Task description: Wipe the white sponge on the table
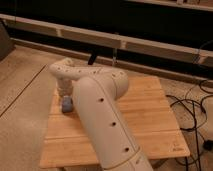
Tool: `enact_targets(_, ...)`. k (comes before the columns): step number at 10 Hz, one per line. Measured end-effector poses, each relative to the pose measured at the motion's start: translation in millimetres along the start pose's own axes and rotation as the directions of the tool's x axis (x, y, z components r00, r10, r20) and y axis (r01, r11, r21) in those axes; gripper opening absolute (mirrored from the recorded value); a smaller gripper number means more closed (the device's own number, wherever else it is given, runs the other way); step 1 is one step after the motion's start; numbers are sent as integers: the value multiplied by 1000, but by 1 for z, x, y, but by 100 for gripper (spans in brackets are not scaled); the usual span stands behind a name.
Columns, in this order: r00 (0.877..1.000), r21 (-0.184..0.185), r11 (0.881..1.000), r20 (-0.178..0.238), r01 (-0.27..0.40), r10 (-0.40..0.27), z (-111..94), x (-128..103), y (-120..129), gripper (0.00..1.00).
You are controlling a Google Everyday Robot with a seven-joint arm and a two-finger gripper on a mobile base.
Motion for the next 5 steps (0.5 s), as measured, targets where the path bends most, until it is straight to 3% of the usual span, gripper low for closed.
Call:
enact_targets(3,1000,18,1000,-12,10,-10,6,-10,0,59)
enact_targets(5,999,24,999,-13,29,-29,8,-14,4,38)
